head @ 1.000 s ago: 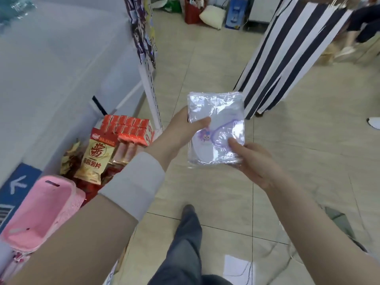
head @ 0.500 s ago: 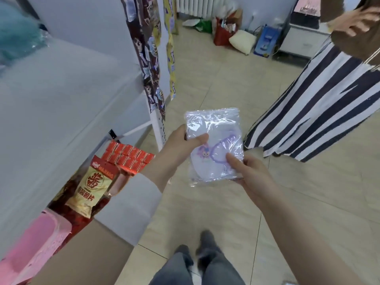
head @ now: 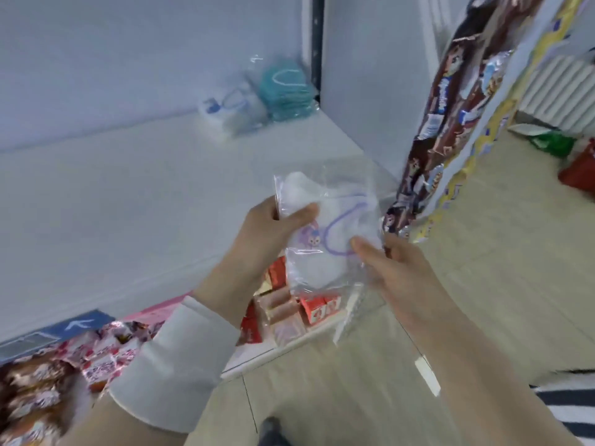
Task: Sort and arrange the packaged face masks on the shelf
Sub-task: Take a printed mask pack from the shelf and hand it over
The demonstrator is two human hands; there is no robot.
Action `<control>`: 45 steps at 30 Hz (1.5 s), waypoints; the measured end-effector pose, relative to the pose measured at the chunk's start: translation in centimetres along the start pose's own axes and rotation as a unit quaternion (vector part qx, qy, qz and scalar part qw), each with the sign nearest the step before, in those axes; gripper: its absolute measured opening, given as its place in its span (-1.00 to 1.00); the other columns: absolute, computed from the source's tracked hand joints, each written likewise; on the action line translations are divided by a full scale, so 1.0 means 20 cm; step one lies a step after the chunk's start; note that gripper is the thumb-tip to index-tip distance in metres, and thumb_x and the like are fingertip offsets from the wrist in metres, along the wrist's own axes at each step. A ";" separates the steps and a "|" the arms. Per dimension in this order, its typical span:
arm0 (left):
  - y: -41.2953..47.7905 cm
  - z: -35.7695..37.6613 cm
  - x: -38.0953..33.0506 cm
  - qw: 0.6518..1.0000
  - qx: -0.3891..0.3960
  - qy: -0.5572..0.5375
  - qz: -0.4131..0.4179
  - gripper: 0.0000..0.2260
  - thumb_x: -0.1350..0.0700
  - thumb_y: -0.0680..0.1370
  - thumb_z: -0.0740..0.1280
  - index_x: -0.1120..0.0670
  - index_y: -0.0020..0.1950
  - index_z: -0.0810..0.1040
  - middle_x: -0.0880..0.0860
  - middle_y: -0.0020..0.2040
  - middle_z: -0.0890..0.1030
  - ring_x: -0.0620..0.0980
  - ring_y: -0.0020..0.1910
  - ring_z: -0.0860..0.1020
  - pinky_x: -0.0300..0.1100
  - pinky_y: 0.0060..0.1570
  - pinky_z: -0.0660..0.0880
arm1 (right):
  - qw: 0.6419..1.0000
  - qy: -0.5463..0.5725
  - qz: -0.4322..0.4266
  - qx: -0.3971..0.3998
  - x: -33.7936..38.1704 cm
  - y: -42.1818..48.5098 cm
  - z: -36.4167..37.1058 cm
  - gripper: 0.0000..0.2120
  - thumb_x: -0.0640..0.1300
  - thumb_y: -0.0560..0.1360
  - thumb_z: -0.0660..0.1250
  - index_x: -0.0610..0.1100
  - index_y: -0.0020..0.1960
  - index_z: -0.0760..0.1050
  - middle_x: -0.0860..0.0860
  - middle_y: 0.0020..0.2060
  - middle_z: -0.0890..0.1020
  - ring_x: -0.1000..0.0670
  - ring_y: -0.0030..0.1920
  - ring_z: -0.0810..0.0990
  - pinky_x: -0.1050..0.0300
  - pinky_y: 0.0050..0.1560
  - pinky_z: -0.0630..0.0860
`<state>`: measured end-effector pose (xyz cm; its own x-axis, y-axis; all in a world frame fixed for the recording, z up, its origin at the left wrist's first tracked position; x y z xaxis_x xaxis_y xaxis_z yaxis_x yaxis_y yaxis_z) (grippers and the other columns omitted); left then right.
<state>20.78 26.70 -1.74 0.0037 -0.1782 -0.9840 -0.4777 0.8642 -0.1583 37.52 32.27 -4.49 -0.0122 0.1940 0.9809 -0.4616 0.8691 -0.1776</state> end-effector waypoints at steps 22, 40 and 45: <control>0.73 -1.48 0.09 0.969 -0.240 -0.023 -0.056 -0.79 0.09 0.51 0.40 0.11 -0.29 0.51 0.10 -0.25 0.56 0.06 -0.27 0.53 -0.14 -0.11 0.53 | 0.985 -0.148 0.026 0.082 0.09 0.99 1.47 -0.79 -0.17 0.44 0.40 -0.16 -0.34 0.49 -0.14 -0.37 0.56 -0.17 -0.31 0.58 -0.16 -0.12 0.57; 1.05 -1.50 0.00 0.948 -0.273 0.139 -0.082 -0.75 0.05 0.49 0.40 0.24 -0.18 0.50 0.13 -0.18 0.47 0.22 0.05 0.57 -0.08 -0.14 0.45 | 0.879 -0.427 -0.211 0.036 0.21 0.96 1.49 -0.50 -0.19 0.51 0.31 -0.15 0.42 0.28 -0.15 0.35 0.22 -0.06 0.40 0.21 0.30 0.31 0.08; 1.06 -1.46 -0.04 0.938 -0.274 0.195 -0.088 -0.70 0.08 0.54 0.31 0.23 -0.30 0.38 0.11 -0.25 0.44 0.12 -0.09 0.46 -0.19 -0.23 0.31 | 0.854 -0.484 -0.187 0.032 0.17 0.98 1.51 -0.49 -0.09 0.56 0.19 -0.12 0.48 0.17 -0.17 0.40 0.14 -0.10 0.41 0.11 0.21 0.32 0.02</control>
<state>-15.06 31.36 -1.97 -0.1453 -0.5455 -0.8254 -0.8796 0.4532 -0.1446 1.69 36.16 -2.22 -0.5668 -0.5858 0.5792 -0.6407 0.7555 0.1370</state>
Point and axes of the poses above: each hand's wrist, its own y-axis towards the middle knuckle, its own z-axis out of the palm, x = y × z, the point moved 10 cm from there along y, towards the middle knuckle
